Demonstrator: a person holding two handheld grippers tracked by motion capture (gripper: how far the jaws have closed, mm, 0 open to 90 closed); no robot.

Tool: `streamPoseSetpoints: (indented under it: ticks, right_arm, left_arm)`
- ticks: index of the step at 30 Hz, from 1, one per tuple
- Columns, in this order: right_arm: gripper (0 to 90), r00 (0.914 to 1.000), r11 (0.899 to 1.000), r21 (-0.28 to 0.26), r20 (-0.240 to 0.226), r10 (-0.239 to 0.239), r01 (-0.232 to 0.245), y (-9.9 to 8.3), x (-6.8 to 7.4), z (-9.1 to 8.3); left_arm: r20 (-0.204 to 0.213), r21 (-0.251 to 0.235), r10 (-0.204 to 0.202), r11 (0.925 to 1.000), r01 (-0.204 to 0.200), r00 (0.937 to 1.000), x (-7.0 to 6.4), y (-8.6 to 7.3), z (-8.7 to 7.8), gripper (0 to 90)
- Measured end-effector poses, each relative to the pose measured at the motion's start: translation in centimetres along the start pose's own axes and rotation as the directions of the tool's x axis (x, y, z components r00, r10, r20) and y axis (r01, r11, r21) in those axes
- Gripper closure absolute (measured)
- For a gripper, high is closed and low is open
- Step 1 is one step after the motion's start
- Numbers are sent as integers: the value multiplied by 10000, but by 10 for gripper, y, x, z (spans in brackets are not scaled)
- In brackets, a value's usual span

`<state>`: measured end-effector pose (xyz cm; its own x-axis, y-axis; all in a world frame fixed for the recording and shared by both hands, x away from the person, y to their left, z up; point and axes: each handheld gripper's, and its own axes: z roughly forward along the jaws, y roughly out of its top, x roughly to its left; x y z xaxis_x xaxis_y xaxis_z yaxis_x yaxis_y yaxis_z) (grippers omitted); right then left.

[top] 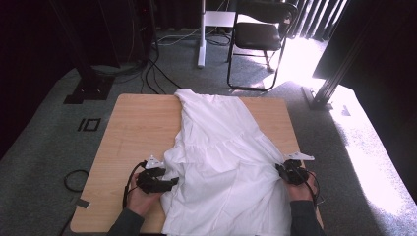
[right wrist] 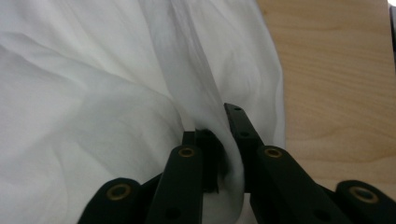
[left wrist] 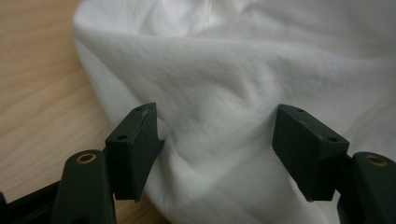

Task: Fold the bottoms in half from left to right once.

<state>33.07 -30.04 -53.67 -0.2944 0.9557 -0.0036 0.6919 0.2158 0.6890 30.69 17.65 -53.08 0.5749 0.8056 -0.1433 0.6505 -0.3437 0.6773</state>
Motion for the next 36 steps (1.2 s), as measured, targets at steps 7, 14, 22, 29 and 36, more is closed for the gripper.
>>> streamPoseSetpoints:
  ticks: [7,14,22,29,36]
  right_arm:
    - [811,9998,9991,388,-123,161,-156,-6,1,11]
    - [818,9993,9997,191,-359,134,-128,0,7,19]
    - [810,9981,10000,-11,-619,-4,4,17,14,36]
    - [724,9988,9999,152,-492,60,-53,31,16,46]
    - [511,9970,9901,-1342,-704,328,-420,51,24,18]
  left_arm:
    - [-1374,497,1203,9922,-1144,9832,1,2,17,788]
    - [-1855,406,680,9973,-614,9803,29,17,24,839]
    - [-2355,320,44,9995,32,9719,65,33,29,843]
    - [-2256,161,-408,9988,456,9734,73,34,28,838]
    - [-1846,-172,-589,9982,566,9810,73,33,19,795]
